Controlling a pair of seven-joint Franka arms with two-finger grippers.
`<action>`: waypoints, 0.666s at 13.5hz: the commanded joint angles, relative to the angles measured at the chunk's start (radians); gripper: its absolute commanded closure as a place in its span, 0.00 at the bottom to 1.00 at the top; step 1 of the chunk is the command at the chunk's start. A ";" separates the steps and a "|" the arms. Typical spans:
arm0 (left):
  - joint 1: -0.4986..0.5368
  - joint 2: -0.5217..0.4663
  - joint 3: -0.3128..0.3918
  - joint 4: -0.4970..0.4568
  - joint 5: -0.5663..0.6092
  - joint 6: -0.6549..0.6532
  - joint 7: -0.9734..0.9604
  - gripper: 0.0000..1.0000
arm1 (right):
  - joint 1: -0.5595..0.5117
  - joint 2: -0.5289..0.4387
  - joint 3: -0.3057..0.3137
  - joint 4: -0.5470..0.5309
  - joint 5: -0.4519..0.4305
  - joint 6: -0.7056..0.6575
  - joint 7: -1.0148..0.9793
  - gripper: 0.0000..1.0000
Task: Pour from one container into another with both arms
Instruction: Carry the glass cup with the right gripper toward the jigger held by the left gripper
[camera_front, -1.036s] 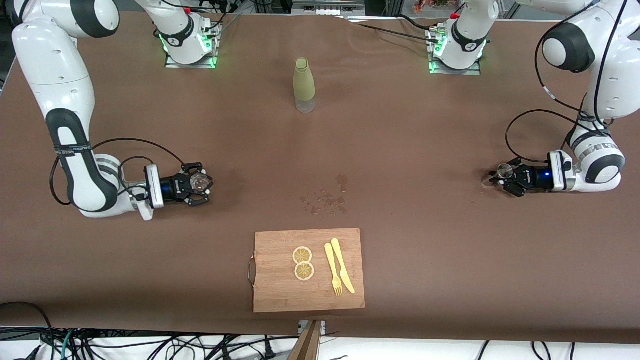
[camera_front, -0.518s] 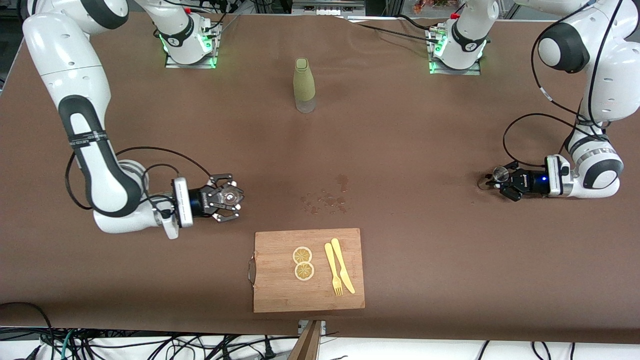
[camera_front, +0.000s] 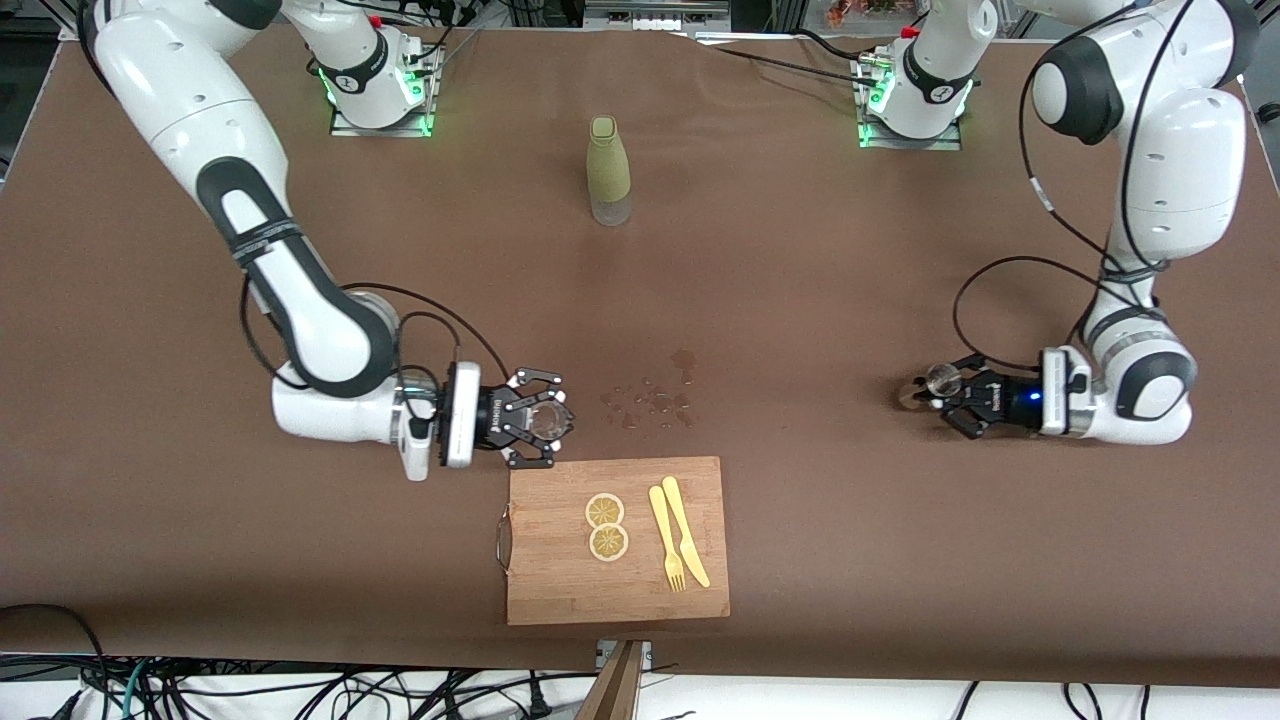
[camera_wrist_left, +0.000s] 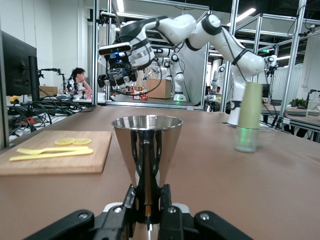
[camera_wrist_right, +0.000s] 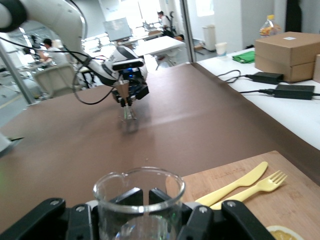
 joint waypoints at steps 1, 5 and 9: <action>-0.006 -0.019 -0.099 -0.010 -0.035 0.126 -0.021 1.00 | 0.094 -0.010 0.002 0.026 0.004 0.206 0.077 1.00; -0.032 -0.016 -0.237 -0.018 -0.068 0.298 -0.058 1.00 | 0.234 -0.013 -0.001 0.029 -0.007 0.463 0.126 1.00; -0.083 -0.001 -0.324 -0.024 -0.124 0.410 -0.056 1.00 | 0.344 -0.012 -0.007 0.029 -0.073 0.604 0.131 1.00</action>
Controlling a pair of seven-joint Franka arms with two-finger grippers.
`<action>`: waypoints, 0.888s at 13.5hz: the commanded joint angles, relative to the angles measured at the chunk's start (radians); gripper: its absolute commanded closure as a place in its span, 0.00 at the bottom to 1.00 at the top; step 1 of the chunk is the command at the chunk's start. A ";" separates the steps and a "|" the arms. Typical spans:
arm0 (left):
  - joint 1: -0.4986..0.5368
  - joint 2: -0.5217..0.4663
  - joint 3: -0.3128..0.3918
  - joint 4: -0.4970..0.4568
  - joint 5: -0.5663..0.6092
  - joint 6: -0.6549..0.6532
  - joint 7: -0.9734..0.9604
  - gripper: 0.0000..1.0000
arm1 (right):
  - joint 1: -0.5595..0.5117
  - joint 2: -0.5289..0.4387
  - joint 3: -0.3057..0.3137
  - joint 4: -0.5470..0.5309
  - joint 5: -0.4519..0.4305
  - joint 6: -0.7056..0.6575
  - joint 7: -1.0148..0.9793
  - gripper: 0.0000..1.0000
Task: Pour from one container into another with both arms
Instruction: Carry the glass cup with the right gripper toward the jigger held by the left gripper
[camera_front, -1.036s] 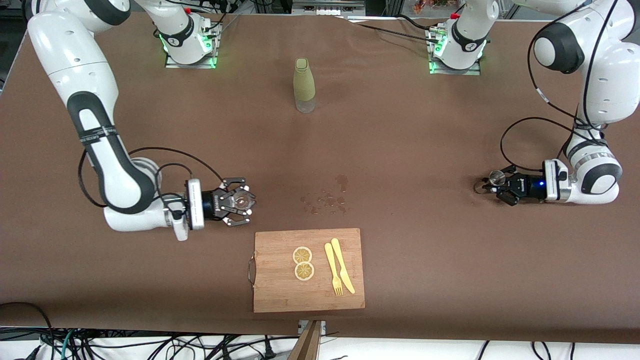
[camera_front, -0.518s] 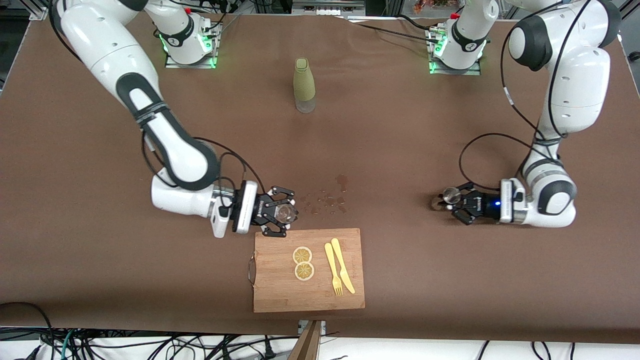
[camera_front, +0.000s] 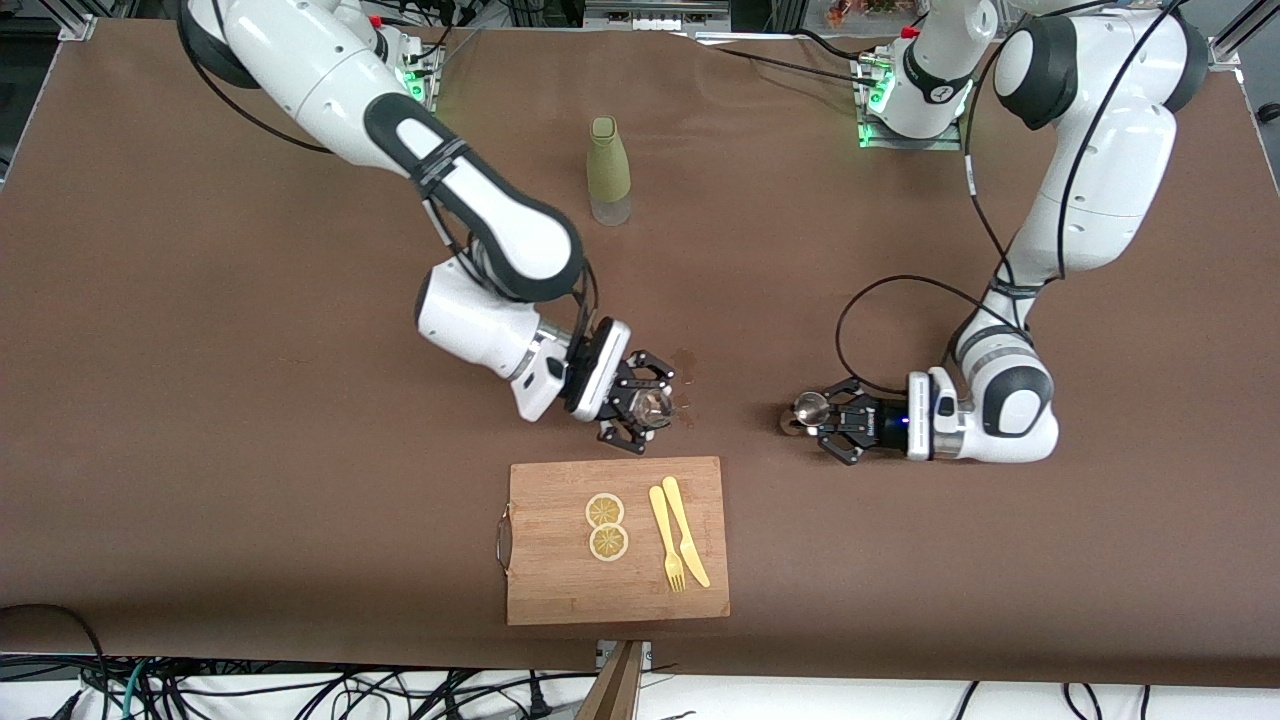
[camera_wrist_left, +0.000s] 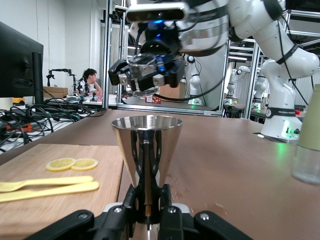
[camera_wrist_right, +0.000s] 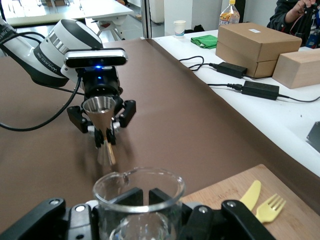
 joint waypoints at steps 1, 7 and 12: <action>-0.034 0.002 -0.046 -0.019 -0.056 0.085 0.032 1.00 | 0.055 -0.012 -0.015 0.005 -0.025 0.070 0.025 1.00; -0.113 0.013 -0.057 -0.019 -0.123 0.136 0.035 1.00 | 0.110 -0.009 -0.036 0.004 -0.087 0.136 0.020 1.00; -0.134 0.017 -0.057 -0.017 -0.145 0.164 0.035 1.00 | 0.164 -0.006 -0.096 -0.006 -0.168 0.204 0.019 1.00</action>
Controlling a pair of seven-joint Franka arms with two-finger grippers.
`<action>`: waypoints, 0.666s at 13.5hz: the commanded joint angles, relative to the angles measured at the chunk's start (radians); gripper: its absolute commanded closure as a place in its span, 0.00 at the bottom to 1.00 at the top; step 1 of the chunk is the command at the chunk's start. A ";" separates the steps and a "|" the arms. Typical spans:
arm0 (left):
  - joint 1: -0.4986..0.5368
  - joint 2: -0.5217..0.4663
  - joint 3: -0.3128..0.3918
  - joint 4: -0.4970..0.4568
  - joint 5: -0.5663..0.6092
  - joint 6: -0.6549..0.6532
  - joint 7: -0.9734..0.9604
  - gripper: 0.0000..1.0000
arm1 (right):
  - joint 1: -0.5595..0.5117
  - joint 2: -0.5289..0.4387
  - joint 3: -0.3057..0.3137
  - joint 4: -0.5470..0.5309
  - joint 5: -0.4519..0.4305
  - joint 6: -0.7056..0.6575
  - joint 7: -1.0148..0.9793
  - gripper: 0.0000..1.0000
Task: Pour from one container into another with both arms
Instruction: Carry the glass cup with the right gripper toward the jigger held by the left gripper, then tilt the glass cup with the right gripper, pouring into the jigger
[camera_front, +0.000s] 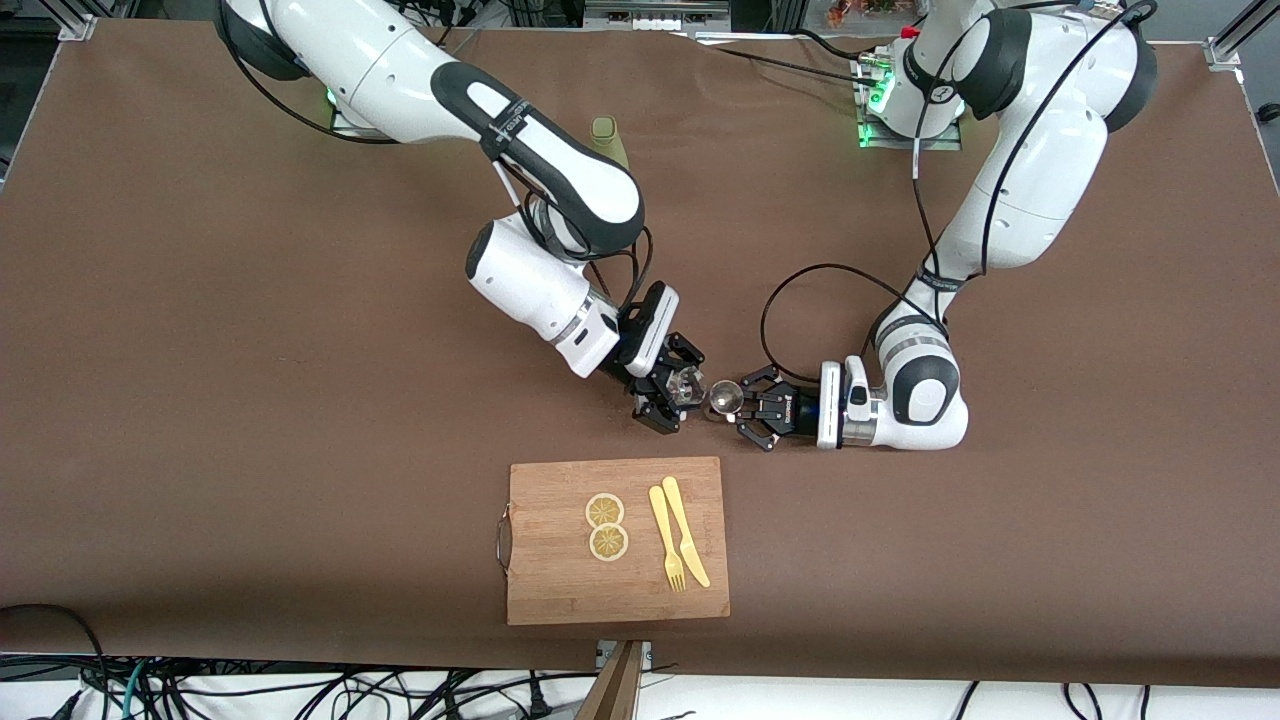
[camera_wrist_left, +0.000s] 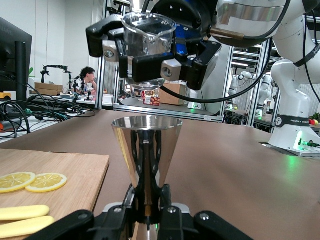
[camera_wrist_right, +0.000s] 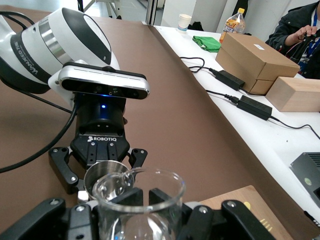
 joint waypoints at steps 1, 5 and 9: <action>-0.014 -0.002 -0.006 -0.012 -0.047 0.057 0.046 1.00 | 0.074 -0.006 -0.075 -0.004 -0.030 0.044 0.017 1.00; -0.026 -0.002 -0.006 -0.012 -0.042 0.090 0.043 1.00 | 0.151 -0.003 -0.164 -0.004 -0.032 0.069 0.016 1.00; -0.028 -0.002 -0.004 -0.015 -0.030 0.091 0.040 1.00 | 0.200 -0.001 -0.240 -0.003 -0.061 0.070 0.013 1.00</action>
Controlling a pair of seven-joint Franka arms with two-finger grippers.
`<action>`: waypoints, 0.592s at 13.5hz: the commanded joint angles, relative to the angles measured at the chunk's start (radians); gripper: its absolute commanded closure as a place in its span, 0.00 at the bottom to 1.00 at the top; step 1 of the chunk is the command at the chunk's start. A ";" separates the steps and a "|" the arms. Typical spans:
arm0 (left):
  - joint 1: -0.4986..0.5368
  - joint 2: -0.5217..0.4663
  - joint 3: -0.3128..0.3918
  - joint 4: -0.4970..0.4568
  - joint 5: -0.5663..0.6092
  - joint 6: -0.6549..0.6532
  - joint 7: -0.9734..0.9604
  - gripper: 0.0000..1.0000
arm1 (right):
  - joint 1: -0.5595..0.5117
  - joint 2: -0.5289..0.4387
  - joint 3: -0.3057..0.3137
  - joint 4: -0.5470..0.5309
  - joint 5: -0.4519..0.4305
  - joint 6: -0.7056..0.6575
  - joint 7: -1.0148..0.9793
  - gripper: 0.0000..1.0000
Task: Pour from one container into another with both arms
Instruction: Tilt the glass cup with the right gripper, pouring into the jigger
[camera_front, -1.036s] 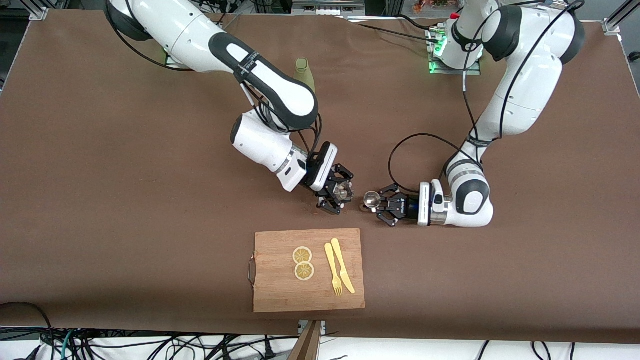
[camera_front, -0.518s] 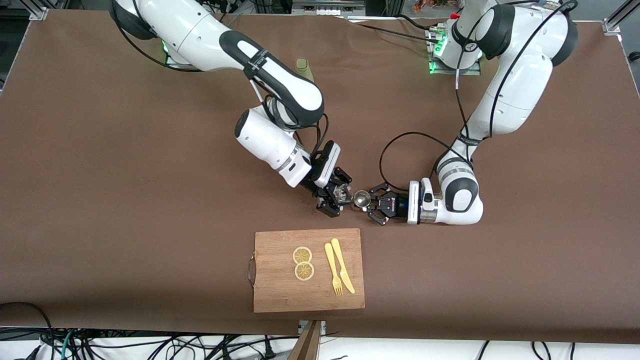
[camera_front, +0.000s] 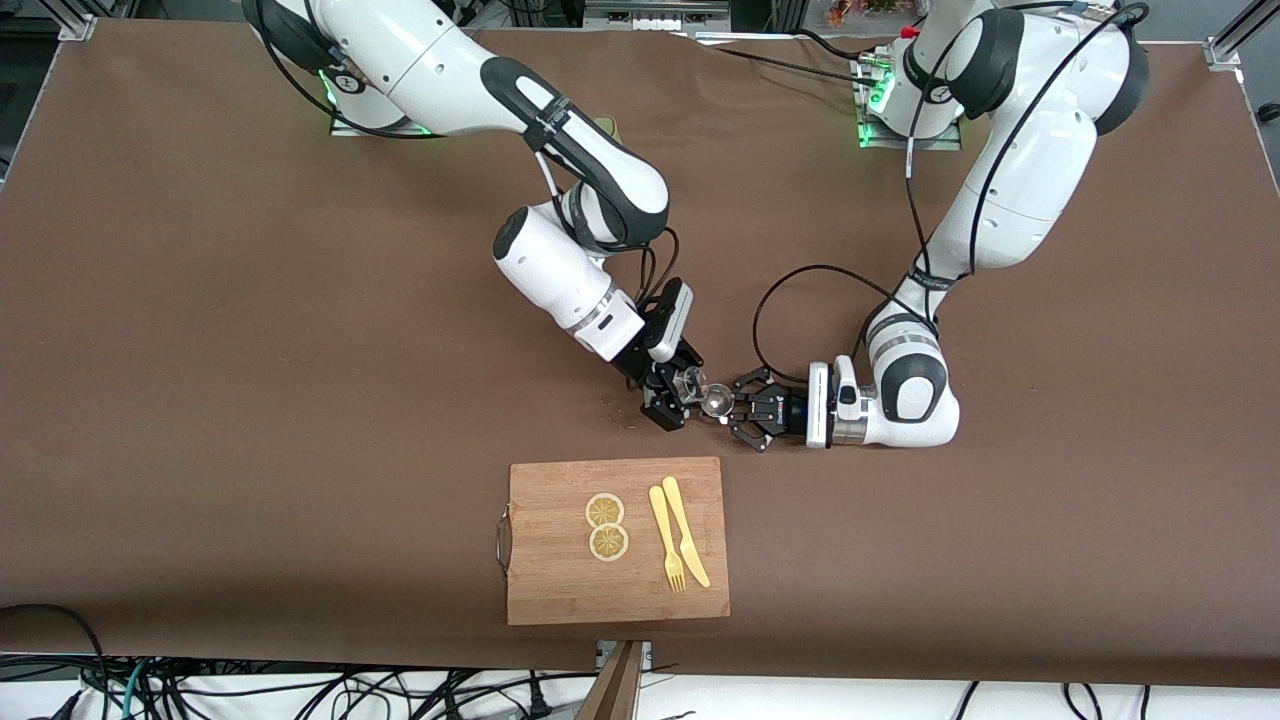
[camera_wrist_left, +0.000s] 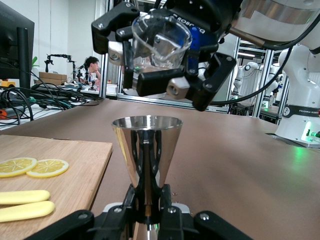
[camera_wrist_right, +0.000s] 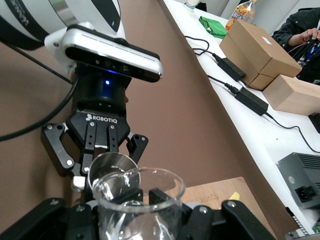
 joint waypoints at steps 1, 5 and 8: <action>-0.010 -0.010 -0.003 -0.015 -0.029 0.033 0.042 1.00 | 0.029 -0.003 -0.037 0.000 -0.027 0.017 0.013 1.00; -0.013 -0.010 -0.003 -0.015 -0.027 0.043 0.040 1.00 | 0.029 0.001 -0.038 0.001 -0.079 0.017 0.015 1.00; -0.013 -0.010 -0.003 -0.015 -0.026 0.043 0.040 1.00 | 0.043 0.009 -0.064 0.006 -0.089 0.017 0.016 1.00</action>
